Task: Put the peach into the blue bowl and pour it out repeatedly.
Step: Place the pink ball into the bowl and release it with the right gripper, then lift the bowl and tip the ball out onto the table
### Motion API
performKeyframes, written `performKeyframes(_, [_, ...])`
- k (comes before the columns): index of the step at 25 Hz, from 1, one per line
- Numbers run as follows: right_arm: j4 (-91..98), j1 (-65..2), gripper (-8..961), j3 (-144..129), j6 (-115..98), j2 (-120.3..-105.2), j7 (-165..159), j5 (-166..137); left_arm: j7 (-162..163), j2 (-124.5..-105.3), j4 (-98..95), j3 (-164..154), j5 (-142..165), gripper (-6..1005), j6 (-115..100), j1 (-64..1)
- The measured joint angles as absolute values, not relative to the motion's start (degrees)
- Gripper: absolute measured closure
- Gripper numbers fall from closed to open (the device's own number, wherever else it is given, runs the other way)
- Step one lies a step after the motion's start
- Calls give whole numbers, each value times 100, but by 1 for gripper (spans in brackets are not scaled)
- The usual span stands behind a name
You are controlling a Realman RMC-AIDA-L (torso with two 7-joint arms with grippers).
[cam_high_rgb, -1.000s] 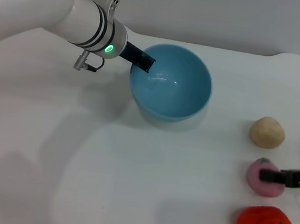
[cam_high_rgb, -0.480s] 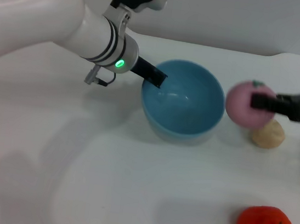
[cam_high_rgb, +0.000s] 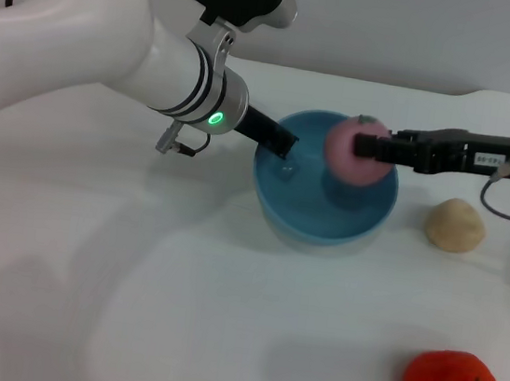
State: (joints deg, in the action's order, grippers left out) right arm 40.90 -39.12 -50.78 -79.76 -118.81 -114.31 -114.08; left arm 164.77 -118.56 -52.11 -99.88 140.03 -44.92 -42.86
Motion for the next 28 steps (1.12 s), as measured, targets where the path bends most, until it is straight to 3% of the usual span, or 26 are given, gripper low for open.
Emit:
performKeyframes(9, [3884,-3713,511,-5419,-7583,-11885,-10884,-10867,16479,-11856,-5155,-9992,13989,1001,-4342,-4207])
performKeyframes(13, [3910,-3423,485,-5346,-7457,-11880,-10517,-10630,16473,-11855,-5152,-9990,13984,1001,-4290,-4188])
performKeyframes(21, [3896,-1669,433,-4287,-7200,-11869,-7743,-8449,16365,-11823,-5158,-10000,14035,1000,-4086,-4140])
performKeyframes(28, [2950,-886,402,-2777,-7224,-11867,-6607,-8219,15985,-11839,-5276,-10442,14123,1000,-3614,-4218])
